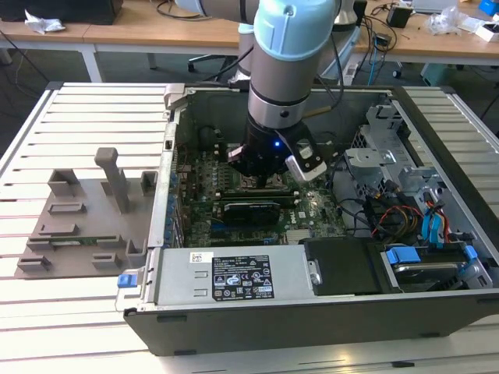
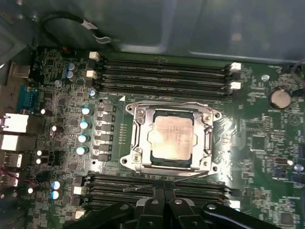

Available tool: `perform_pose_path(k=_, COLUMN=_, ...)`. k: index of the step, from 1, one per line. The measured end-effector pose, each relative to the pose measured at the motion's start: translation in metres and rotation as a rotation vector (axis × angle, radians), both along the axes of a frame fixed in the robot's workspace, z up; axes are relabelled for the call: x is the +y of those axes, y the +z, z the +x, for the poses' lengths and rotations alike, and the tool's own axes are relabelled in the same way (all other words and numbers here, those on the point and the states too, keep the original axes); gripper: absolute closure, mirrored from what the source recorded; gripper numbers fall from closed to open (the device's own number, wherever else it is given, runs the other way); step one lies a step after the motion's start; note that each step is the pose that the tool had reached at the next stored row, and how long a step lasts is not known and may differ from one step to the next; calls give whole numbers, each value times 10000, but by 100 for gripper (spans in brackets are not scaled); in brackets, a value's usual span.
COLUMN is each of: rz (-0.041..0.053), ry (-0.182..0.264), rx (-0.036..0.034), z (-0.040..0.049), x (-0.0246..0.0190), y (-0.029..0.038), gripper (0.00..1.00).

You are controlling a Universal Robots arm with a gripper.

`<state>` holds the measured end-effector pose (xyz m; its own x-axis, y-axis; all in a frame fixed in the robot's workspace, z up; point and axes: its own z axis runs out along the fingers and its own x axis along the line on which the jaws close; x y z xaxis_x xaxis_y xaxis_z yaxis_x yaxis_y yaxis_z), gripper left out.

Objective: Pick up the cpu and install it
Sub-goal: 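Install the second cpu locking lever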

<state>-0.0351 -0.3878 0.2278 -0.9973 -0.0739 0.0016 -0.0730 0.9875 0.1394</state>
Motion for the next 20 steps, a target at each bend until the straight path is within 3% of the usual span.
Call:
perform_pose_path(k=5, rz=3, ry=0, rx=0, z=-114, x=0, y=-114, gripper=89)
perform_pose_path(k=17, rz=208, ry=44, rx=0, z=-287, x=3, y=-181, gripper=89)
perform_pose_path(k=20, rz=223, ry=79, rx=3, z=-346, x=12, y=-196, gripper=89)
